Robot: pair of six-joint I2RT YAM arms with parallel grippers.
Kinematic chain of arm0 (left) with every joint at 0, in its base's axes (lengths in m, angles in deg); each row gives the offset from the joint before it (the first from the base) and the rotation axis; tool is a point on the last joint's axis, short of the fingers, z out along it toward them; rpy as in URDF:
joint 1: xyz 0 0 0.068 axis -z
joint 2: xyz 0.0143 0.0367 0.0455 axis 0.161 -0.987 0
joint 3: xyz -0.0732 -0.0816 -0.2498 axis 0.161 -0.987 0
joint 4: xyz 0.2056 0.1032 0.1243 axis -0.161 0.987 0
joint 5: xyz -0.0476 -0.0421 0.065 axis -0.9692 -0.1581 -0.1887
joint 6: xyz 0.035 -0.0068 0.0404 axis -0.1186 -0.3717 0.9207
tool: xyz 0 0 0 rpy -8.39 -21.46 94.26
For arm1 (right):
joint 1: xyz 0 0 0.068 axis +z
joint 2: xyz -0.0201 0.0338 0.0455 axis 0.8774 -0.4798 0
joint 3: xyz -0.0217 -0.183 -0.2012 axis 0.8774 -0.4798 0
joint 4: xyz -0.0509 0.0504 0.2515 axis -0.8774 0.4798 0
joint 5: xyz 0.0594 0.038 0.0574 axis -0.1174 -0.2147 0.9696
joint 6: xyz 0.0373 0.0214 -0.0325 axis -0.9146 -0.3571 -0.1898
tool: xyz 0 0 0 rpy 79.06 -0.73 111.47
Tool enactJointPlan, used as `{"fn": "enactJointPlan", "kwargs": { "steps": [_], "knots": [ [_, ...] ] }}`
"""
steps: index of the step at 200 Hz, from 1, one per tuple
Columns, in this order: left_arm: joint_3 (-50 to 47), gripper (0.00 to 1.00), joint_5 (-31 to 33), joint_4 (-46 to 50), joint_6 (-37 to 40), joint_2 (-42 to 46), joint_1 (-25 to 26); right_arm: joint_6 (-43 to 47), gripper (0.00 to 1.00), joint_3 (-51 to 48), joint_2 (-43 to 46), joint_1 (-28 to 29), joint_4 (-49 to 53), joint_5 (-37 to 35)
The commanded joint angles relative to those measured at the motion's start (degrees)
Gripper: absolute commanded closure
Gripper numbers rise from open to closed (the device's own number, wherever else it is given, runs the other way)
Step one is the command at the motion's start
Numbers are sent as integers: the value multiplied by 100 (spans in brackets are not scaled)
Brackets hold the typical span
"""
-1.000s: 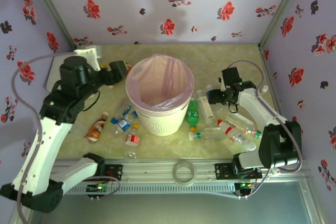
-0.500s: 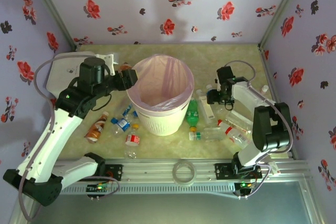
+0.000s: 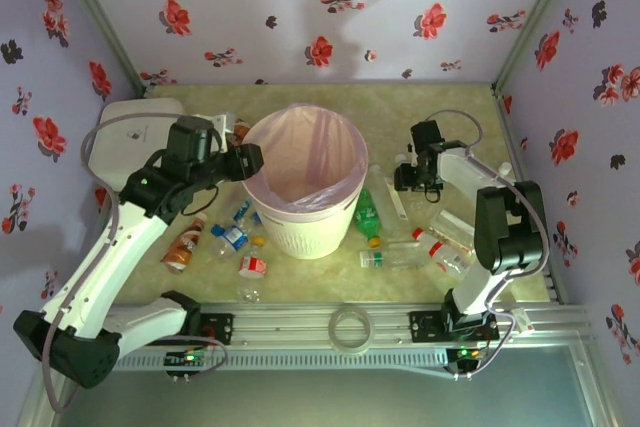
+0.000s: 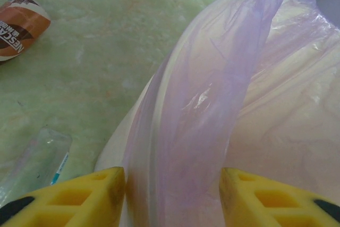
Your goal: Put the plastic bottles in the bin
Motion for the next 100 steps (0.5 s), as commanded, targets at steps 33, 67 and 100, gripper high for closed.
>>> {"fn": "enactJointPlan", "kwargs": {
  "steps": [33,67,100],
  "knots": [
    [-20,52,70,-245,-68,-149,48,111,44,384,65,-102,356,-29],
    [-2,53,74,-314,-95,-228,47,254,45,894,581,-121,831,-64],
    [-20,54,75,-394,-94,-290,51,334,45,1488,1183,-111,1339,-20]
  ]
}}
